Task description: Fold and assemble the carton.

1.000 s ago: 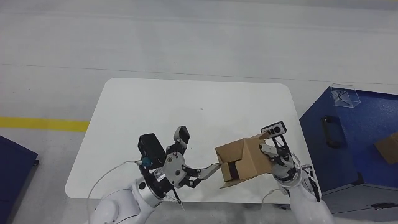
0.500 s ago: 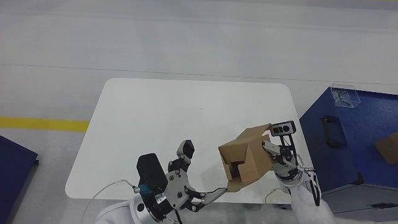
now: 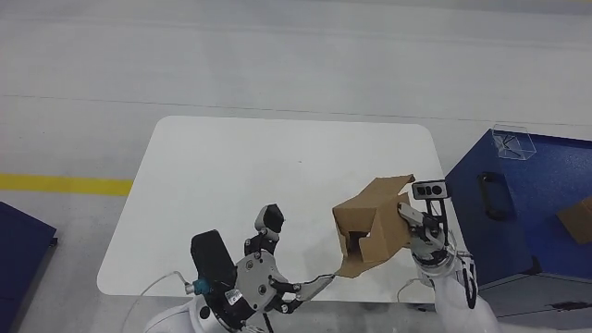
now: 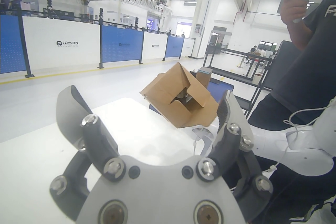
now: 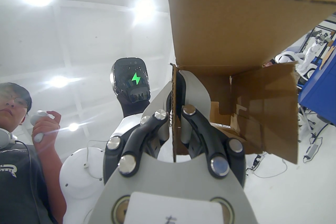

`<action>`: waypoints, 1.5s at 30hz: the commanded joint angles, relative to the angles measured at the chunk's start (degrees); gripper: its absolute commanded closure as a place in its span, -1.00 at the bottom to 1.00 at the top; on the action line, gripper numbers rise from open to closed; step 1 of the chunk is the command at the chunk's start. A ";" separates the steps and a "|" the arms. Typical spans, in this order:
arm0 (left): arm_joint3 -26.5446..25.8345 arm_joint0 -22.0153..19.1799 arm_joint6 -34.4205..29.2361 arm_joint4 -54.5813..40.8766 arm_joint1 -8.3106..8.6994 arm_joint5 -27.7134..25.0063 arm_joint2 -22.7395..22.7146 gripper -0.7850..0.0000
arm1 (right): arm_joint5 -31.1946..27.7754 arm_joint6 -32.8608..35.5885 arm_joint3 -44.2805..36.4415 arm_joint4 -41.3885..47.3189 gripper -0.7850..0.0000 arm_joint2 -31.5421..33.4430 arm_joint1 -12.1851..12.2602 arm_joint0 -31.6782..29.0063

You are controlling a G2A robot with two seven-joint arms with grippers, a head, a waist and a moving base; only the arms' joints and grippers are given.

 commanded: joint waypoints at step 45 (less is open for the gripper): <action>5.37 -6.67 -9.41 -1.72 -2.15 6.14 4.19 -1.00 | 1.79 5.22 -4.55 -3.39 1.00 -0.10 -1.33 -2.23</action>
